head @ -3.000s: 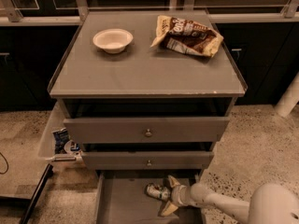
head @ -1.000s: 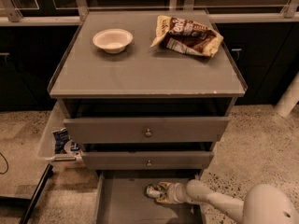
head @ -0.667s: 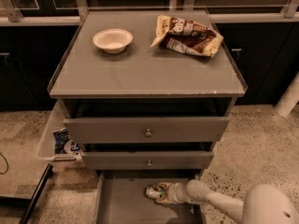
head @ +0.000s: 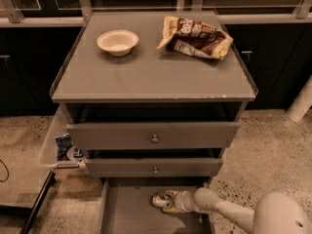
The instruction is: Pick 7up can from bottom drawer and place on counter
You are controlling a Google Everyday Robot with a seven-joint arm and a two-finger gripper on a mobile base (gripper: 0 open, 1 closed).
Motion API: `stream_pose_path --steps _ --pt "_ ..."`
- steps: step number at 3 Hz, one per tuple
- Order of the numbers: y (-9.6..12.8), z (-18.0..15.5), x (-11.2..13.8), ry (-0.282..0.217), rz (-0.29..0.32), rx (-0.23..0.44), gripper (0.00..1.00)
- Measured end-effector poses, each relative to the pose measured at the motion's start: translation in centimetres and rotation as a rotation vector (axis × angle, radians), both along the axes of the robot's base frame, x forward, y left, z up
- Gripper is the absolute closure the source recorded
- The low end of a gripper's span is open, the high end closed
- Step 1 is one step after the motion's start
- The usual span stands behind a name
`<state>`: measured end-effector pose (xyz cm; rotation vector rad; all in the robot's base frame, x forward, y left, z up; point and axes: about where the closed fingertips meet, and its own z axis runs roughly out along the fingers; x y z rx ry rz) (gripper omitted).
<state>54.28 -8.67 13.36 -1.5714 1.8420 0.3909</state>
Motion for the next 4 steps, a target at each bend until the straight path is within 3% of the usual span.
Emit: stream_pose_path --steps 1,3,4 --pt "0.1 2.1 -1.0 -0.019 0.01 0.004 1.0" --pt "-3.5 14.9 -3.7 -0.175 -0.004 -0.039 1.0" --pt "-3.9 21.6 -5.9 -0.248 0.018 -0.082 1.0"
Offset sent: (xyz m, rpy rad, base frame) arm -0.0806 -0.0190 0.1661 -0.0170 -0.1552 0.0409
